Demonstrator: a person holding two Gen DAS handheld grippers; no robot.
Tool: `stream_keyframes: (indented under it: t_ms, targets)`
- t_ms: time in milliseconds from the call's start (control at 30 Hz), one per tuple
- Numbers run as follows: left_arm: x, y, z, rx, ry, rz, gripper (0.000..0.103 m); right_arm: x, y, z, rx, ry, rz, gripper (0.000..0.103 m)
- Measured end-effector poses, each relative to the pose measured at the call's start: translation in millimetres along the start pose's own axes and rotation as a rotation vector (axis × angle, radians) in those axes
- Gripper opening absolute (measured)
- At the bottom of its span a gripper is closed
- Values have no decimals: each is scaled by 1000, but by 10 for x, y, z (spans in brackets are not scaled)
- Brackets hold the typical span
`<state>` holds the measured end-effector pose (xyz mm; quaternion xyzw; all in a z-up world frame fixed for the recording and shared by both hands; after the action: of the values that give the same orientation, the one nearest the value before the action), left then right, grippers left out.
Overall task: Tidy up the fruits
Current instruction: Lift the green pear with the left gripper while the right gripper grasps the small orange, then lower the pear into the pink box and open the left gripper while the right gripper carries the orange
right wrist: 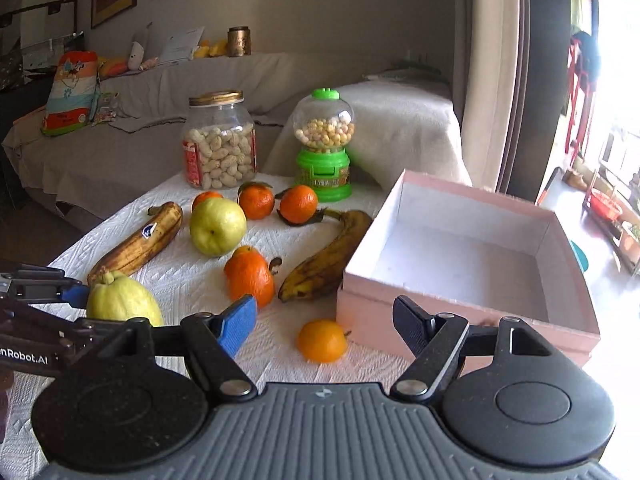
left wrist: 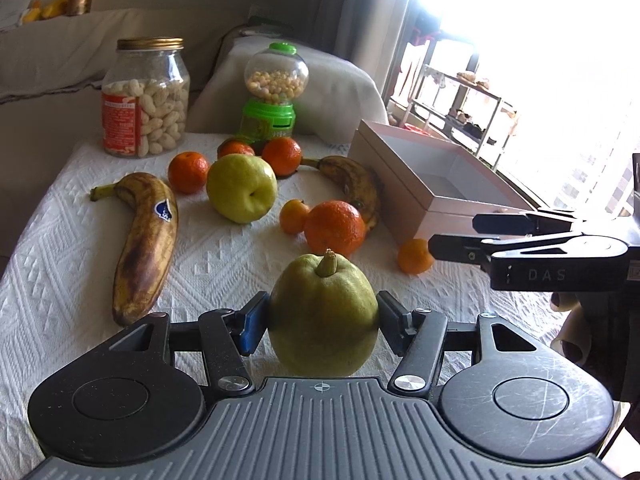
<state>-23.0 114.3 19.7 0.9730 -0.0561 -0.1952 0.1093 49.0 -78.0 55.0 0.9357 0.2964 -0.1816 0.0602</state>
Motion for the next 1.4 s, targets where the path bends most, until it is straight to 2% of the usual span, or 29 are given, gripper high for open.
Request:
stream_keyframes:
  t_ms: [133,233,333,400,433,467,500,633,733,833,933,1033,1100,1200,1267,1400]
  targets:
    - [9,65,25,14,-16,16,64,145,46,203,62,-69,21,75]
    - [19,93,52,21,-29,21,64,249,102,269,168,-91,10,69]
    - [37,101,79,22,-41,26,64,337,181,280,284,-93,14,67]
    - [36,102,84,21,-39,25,64,400,230,287,335,-92,38,61]
    - [36,98,80,19,-39,26,64,431,243,295,344,-96,46,50]
    - [35,96,78,17,-39,27,64,448,238,301,339,-101,45,40]
    - [34,94,77,16,-39,27,64,445,219,298,324,-100,39,35]
    - [24,112,16,4,-34,32,64,286,120,229,247,-93,-12,34]
    - [27,226,-207,20,2,67,64,31,132,150,211,-47,-34,34]
    - [127,482,-577,80,60,133,64,-275,213,59,154,24,3,34]
    - [424,786,-955,105,90,229,64,-494,338,1,129,86,48,34]
    - [951,1046,-1166,100,21,286,64,-626,472,12,153,122,75,34]
    - [1312,1187,-1163,125,-56,271,64,-675,522,73,163,128,93,34]
    - [1696,1344,-1030,224,-129,231,64,-714,590,174,170,123,104,34]
    - [1849,1387,-906,283,-171,224,64,-735,636,239,178,116,107,34]
    - [1936,1320,-712,325,-257,219,63,-726,711,339,194,103,115,34]
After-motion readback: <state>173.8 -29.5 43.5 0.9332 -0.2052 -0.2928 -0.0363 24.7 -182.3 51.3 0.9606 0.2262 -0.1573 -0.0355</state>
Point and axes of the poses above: each gripper's, at about its wrist camera, not at the fingertips, and x roughly the way its jaws point, y to its right, z to its underside, the point moved 2 cm from there along x, roughly the way its jaws point, and after that the axes turned 15 degrees about y, right-handed, at the moved point
